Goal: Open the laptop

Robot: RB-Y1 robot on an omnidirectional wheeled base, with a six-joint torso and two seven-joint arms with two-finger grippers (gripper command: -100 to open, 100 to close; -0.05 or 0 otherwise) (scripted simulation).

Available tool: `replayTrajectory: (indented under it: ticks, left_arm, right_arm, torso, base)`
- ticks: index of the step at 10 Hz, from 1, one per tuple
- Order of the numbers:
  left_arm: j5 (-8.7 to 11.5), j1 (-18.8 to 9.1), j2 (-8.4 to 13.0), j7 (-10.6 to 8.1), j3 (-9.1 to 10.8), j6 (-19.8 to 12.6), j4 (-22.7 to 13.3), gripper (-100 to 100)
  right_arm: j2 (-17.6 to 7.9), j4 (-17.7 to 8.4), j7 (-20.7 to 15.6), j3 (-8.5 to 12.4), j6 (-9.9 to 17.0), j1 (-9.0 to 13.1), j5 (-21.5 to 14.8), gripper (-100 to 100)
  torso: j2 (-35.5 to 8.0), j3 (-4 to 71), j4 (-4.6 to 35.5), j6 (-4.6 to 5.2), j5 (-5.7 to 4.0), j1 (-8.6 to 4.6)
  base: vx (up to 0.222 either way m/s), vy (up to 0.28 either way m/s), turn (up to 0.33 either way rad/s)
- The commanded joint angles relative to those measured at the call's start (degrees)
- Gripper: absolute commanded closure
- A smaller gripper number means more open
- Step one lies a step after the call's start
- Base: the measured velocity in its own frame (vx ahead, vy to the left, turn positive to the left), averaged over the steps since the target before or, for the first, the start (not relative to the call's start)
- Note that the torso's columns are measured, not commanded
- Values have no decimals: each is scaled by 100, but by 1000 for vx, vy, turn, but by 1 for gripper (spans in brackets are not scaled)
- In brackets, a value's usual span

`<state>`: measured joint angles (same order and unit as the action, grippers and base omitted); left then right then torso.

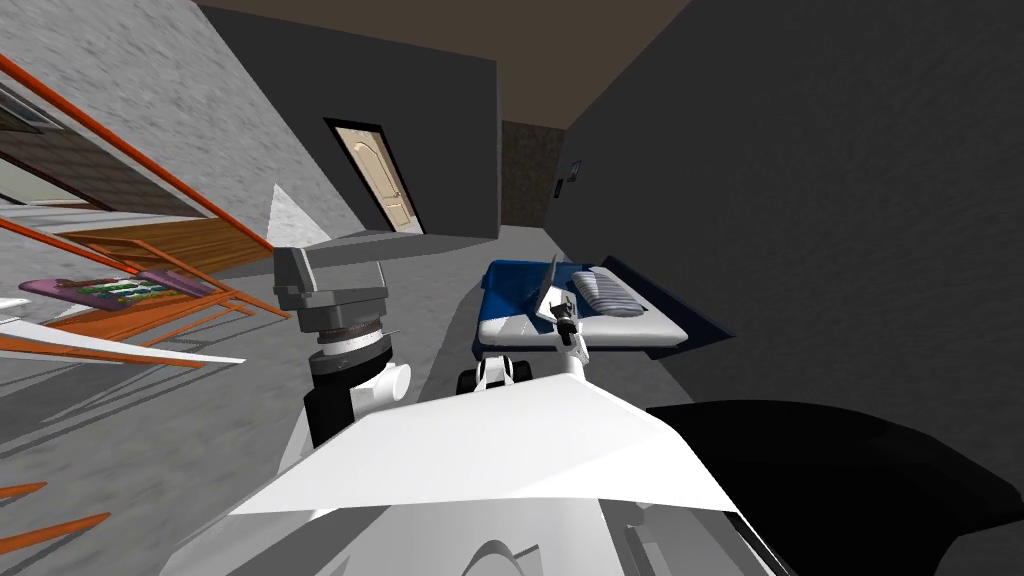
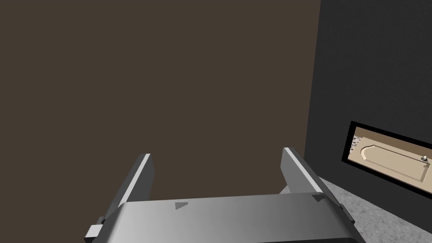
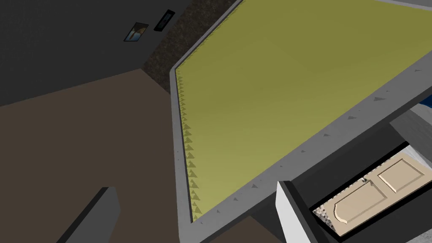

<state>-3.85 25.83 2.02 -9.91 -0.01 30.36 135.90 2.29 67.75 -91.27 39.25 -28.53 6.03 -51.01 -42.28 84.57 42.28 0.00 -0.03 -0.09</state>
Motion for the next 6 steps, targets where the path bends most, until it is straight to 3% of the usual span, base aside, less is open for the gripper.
replayTrajectory:
  ticks: [1, 3, 4, 6]
  left_arm:
    - [0, -1, 1, 0, 0, 0, 0, 0]
    - [0, 0, 0, 0, 1, 0, 0, 0]
    - [0, 0, 0, 0, 0, 0, 0, 0]
    - [0, 0, 1, 0, 0, 0, 0, 0]
  right_arm:
    - [-118, 106, 415, -436, 412, -136, -438, 100]
    - [-118, 106, 710, -553, 717, -136, -514, 100]
    - [-235, 234, 882, -801, 880, -287, -775, 100]
    - [-235, 234, 1250, -1122, 1242, -287, -1037, 100]
  torso:
    - [-6, -4, 2, -4, -3, -16]
    - [5, 3, -1, 2, 4, 16]
    - [9, 6, -3, -1, 11, 36]
    - [-6, -4, 2, 2, 0, -1]
  base:
    - [-34, -121, 134]
    - [-3, -36, -33]
    - [-17, -66, 256]
    - [-22, -67, 53]
